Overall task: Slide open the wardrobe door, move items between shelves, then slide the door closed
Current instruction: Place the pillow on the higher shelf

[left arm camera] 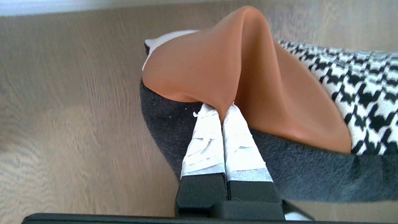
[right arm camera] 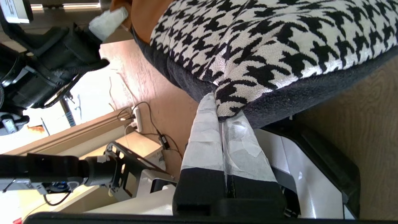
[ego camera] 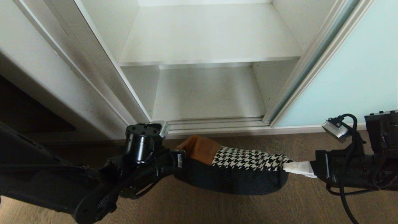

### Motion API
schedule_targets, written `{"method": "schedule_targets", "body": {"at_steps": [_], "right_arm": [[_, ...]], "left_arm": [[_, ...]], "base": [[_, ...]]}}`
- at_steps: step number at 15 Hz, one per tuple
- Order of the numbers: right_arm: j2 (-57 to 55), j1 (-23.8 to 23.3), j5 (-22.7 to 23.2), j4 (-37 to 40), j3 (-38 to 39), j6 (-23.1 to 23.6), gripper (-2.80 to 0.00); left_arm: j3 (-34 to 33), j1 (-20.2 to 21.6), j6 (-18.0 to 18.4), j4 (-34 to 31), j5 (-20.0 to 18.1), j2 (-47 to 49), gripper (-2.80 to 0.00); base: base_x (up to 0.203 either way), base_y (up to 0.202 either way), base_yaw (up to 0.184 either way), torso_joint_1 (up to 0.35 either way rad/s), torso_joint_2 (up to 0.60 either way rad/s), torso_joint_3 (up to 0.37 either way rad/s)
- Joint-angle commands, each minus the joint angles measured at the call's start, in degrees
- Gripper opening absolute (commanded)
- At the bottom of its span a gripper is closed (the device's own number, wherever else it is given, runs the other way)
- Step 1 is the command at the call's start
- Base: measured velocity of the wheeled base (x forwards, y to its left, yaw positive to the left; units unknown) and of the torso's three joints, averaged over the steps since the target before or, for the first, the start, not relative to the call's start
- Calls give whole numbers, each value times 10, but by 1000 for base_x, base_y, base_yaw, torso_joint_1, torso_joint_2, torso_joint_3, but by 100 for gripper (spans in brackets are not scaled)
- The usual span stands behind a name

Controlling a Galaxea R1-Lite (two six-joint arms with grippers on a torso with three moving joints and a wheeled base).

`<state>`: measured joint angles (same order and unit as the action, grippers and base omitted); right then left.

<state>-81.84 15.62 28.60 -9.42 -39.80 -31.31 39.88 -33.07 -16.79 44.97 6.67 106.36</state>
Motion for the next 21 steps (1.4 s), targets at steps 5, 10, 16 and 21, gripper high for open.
{"method": "schedule_targets", "body": {"at_steps": [5, 10, 16, 21], "right_arm": [[2, 0, 2, 1, 0, -2, -280], [4, -1, 4, 1, 0, -2, -280], [3, -1, 4, -1, 1, -2, -280], [9, -1, 4, 1, 2, -2, -280]], "left_arm": [[-1, -1, -1, 5, 0, -9, -280], [-4, 0, 0, 5, 2, -6, -280], [-8, -1, 0, 5, 4, -8, -280], [-6, -1, 3, 4, 5, -15, -280]], "base": [[0, 0, 0, 0, 0, 0], [0, 0, 0, 1, 2, 92], [0, 0, 0, 1, 3, 200], [0, 0, 0, 2, 0, 198]]}}
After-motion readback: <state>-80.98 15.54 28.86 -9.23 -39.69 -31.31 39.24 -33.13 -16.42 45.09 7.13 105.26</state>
